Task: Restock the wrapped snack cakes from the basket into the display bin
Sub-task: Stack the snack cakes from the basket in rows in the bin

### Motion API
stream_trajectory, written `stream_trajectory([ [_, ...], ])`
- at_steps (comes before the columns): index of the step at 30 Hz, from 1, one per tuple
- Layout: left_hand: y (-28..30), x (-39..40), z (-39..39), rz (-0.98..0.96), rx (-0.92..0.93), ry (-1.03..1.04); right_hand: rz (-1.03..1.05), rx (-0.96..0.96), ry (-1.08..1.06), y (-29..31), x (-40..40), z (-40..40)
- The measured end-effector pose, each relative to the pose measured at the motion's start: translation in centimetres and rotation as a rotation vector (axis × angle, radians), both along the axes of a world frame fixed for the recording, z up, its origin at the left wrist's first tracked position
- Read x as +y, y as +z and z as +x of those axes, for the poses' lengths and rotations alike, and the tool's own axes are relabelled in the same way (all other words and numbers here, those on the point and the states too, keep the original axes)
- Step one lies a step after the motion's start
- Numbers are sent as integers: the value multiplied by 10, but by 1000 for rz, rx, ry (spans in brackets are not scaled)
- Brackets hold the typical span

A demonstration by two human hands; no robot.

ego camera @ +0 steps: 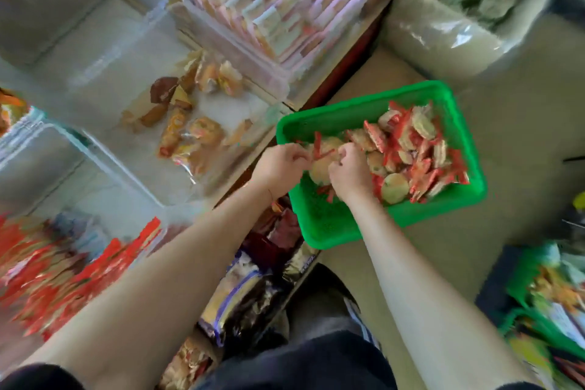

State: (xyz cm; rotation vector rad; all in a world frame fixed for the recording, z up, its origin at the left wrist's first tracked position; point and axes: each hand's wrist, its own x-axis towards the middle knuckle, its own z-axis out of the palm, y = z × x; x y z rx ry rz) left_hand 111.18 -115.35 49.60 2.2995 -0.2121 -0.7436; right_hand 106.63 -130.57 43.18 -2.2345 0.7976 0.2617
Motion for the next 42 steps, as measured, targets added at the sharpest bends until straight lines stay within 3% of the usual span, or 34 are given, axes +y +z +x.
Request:
stream_trajectory([
  [4, -46, -48, 2, -75, 346, 211, 7, 231, 144, -54, -39, -13],
  [6, -63, -57, 1, -100, 472, 306, -111, 283, 289, -79, -38, -22],
  [10, -85, -55, 2, -69, 549, 406, -479, 307, 506, -106, -20, -32],
  [13, -88, -53, 7, -64, 578, 445, -530, 388, 553, -108, -20, -30],
  [16, -85, -58, 10, -55, 602, 461, -571, 307, 623, -103, -30, -32],
  [19, -80, -62, 10, -57, 634, 453, -307, 164, 423, -85, -39, -31],
  [22, -77, -65, 11, -106, 626, 490, 376, 25, -31, -55, -45, -23],
  [24, -75, -65, 13, -158, 594, 505, 692, 7, -224, -39, -49, -14],
  [29, -66, -52, 17, -335, 723, 432, 1049, 0, -224, -27, -46, 1],
  [31, -64, -42, 18, -316, 717, 427, 1002, 52, -167, -27, -40, 10],
  [35, -67, -19, 23, -266, 585, 557, 578, 55, -227, -54, -36, 27],
  [42, -71, -2, 19, -283, 595, 712, 270, 365, 63, -89, -7, 16],
])
